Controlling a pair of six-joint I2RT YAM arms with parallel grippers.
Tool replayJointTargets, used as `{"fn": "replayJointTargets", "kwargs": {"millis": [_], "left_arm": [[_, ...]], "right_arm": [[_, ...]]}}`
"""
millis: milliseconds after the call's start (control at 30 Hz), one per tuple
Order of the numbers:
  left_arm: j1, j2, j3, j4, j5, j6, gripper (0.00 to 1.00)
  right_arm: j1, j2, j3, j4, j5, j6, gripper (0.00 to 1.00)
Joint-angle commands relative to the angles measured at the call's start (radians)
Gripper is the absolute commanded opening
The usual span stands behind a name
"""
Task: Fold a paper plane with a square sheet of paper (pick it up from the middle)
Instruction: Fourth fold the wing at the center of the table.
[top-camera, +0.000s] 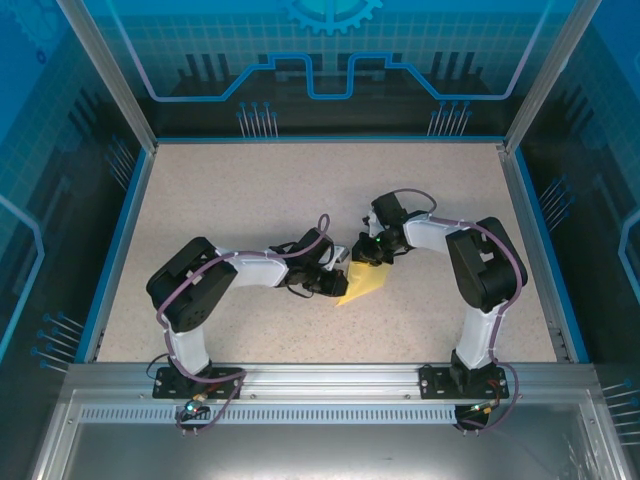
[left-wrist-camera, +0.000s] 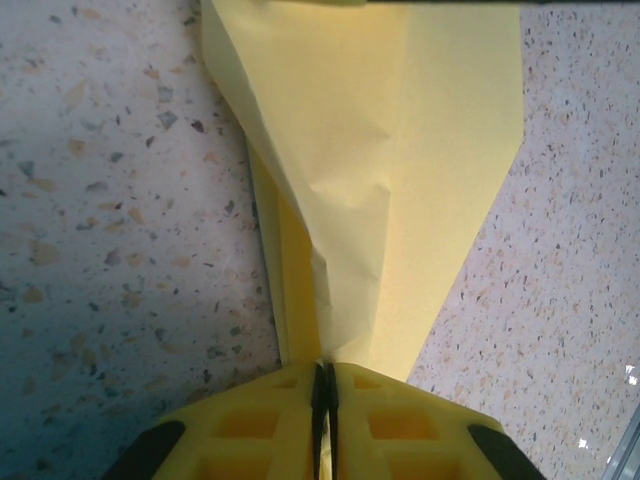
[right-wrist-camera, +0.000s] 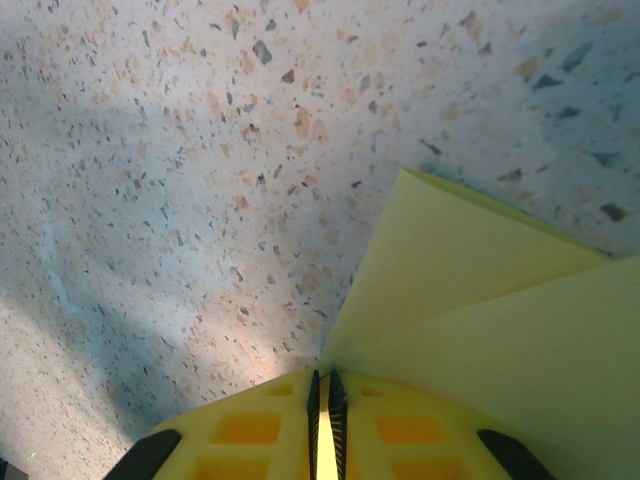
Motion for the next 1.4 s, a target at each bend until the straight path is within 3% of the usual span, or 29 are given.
{"fn": "replayJointTargets", "kwargs": {"millis": [0, 400, 800, 1367], "left_arm": [[-0.006, -0.013, 0.023, -0.073, 0.011, 0.025, 0.14], [-0.005, -0.148, 0.062, -0.064, -0.035, -0.023, 0.21], [-0.007, -0.018, 0.067, 0.034, 0.023, -0.049, 0.14], [-0.007, 0.075, 0.061, 0.016, -0.022, -0.032, 0.09]], "right_arm": [[-0.033, 0.016, -0.007, -0.035, 0.058, -0.027, 0.15], [-0.044, 0.019, -0.036, -0.02, 0.038, -0.04, 0.15], [-0.054, 0.013, -0.05, -0.002, 0.004, -0.043, 0.15], [-0.056, -0.041, -0.055, 0.004, -0.027, -0.045, 0.15]]}}
